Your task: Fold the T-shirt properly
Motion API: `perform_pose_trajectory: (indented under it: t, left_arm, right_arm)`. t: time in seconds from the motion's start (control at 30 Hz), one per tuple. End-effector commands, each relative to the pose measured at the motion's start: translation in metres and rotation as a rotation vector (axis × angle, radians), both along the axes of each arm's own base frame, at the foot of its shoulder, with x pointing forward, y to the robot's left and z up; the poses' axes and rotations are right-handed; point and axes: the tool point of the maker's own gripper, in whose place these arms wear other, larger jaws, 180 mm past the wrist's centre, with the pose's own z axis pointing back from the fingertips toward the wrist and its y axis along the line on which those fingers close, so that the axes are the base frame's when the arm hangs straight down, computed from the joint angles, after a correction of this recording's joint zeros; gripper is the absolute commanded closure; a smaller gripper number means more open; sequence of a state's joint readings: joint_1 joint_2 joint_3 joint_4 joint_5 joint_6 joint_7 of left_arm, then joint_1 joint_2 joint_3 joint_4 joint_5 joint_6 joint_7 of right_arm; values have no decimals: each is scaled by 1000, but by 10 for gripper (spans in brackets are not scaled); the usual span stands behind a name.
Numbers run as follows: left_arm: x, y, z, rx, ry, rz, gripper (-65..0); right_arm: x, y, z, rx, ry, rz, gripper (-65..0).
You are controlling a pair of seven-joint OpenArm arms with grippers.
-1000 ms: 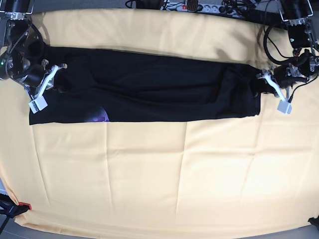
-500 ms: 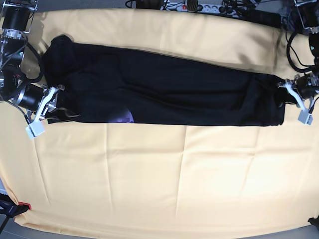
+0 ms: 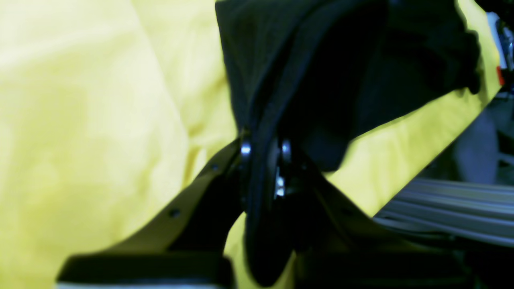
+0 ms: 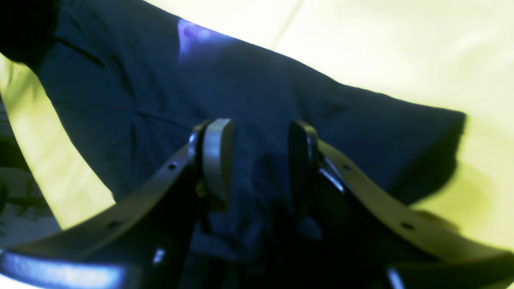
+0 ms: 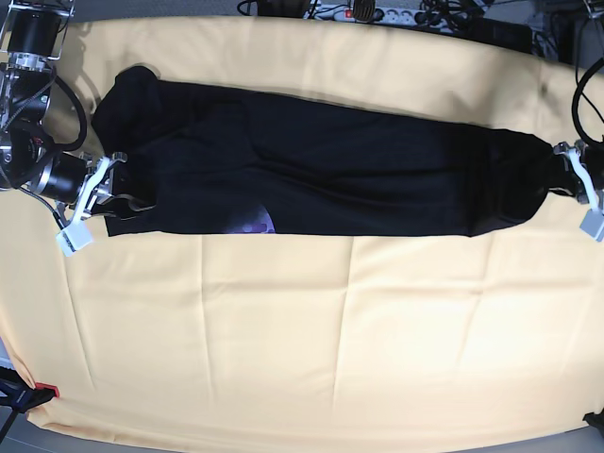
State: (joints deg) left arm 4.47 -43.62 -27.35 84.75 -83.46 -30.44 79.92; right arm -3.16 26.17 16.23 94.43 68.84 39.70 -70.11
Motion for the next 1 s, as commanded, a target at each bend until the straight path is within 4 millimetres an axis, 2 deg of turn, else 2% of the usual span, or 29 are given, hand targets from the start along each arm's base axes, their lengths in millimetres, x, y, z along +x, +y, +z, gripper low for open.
perform_pose_trajectory:
  t: [0.0, 0.33, 0.57, 0.77, 0.97]
  left_arm:
    - [6, -2, 16, -6, -42, -8, 0]
    - [5, -84, 24, -179, -184, -93, 0]
    - [9, -127, 27, -351, -322, -92, 0]
    - [7, -155, 25, -451, -328, -86, 0]
    - [-4, -200, 19, -516, -310, -200, 0]
  right_arm:
    - [7, 0, 11, 11, -45, -2, -255]
    - [6, 29, -10, 36, -16, -27, -255]
    - [6, 29, -10, 36, -15, -27, -255]
    - [6, 29, -10, 35, -15, -27, -255]
    - [6, 29, -10, 36, -16, -27, -255]
